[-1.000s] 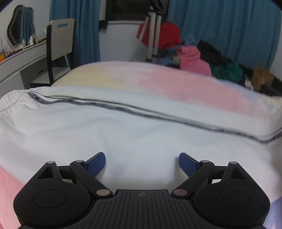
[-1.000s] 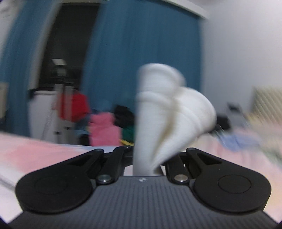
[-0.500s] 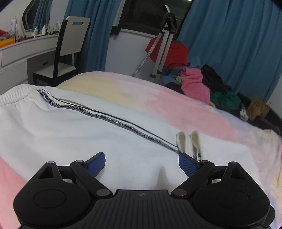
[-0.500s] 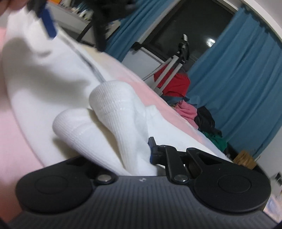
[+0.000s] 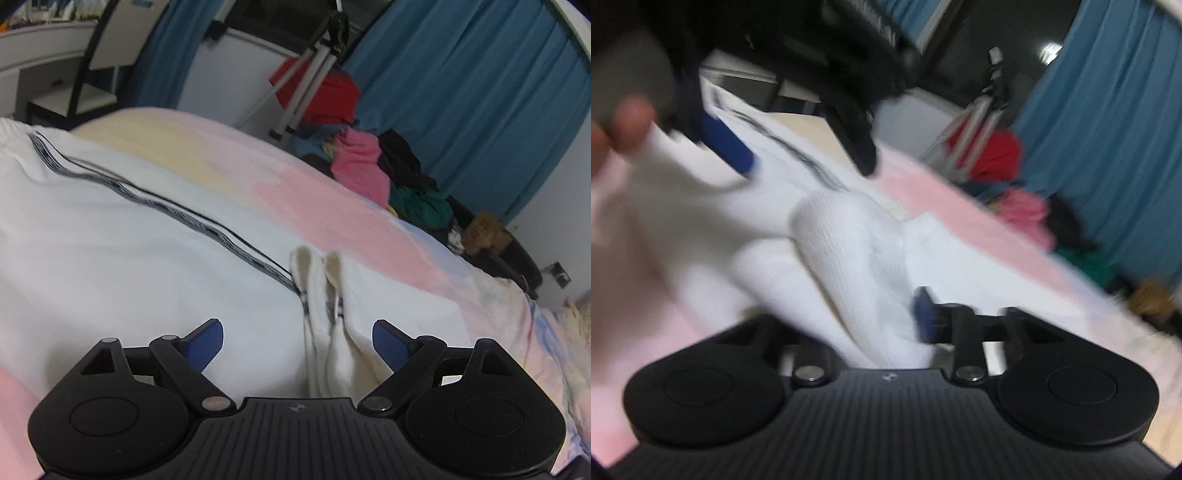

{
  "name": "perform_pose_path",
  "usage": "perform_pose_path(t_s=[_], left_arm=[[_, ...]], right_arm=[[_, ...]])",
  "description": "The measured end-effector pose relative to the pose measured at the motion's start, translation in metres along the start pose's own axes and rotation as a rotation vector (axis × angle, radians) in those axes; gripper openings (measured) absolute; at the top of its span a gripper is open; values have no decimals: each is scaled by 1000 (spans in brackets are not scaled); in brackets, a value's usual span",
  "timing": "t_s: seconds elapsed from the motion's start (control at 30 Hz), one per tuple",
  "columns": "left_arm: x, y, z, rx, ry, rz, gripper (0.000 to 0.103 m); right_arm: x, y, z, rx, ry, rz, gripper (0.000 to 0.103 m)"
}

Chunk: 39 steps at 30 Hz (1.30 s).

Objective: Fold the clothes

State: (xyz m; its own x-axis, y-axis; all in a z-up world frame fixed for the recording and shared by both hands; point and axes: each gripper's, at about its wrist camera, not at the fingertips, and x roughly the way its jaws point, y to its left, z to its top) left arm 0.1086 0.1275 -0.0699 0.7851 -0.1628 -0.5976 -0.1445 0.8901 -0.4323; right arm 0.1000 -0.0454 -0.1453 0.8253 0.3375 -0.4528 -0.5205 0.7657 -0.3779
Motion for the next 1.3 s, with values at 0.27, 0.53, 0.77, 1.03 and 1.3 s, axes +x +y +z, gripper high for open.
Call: perform_pose_path(t_s=[0.27,0.53,0.77,1.03,1.3], left_arm=[[7,-5,-16,42,41,-18,78],[20,-15,-37,112,85,-8,61],[31,-20,-50,215,126,55,60],[17,-20,-41,202,122,69,66],[-59,15,3,60,20,131,98]], right_arm=[[-76,-48,1,288,47,166,67],[-59,-139,-26,667,75,-135,67],[-10,-144,-55,710,228,-128,69],[-16,-138,-58,686,231,-131,72],[-16,-139,-56,692,234,-132,73]])
